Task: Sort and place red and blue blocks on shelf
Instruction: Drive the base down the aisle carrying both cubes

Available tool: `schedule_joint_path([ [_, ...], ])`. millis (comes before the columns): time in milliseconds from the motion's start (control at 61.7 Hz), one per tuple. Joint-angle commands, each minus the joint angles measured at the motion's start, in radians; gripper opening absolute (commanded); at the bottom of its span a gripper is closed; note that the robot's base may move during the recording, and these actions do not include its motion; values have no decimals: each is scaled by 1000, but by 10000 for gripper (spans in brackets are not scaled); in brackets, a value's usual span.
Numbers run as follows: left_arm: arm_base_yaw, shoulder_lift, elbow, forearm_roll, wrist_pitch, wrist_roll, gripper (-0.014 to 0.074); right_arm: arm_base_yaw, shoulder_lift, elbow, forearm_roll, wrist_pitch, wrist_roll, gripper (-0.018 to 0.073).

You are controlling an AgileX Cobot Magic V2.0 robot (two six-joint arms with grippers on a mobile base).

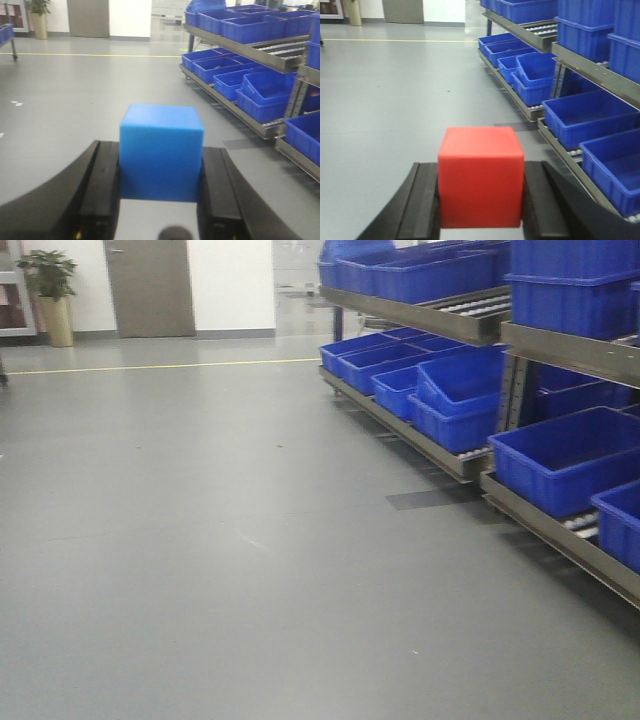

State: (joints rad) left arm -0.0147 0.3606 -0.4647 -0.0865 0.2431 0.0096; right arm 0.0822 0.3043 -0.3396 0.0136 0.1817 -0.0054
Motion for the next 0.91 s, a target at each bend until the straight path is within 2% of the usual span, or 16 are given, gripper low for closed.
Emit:
schedule_joint_path([
  [0,1,12,-31,-3,-94,-10,124,-6,10,-28,-6,-87,-6,121],
  [891,1,12,-31,-3,-94,-10,124,-6,10,-28,-6,-87,-6,121],
])
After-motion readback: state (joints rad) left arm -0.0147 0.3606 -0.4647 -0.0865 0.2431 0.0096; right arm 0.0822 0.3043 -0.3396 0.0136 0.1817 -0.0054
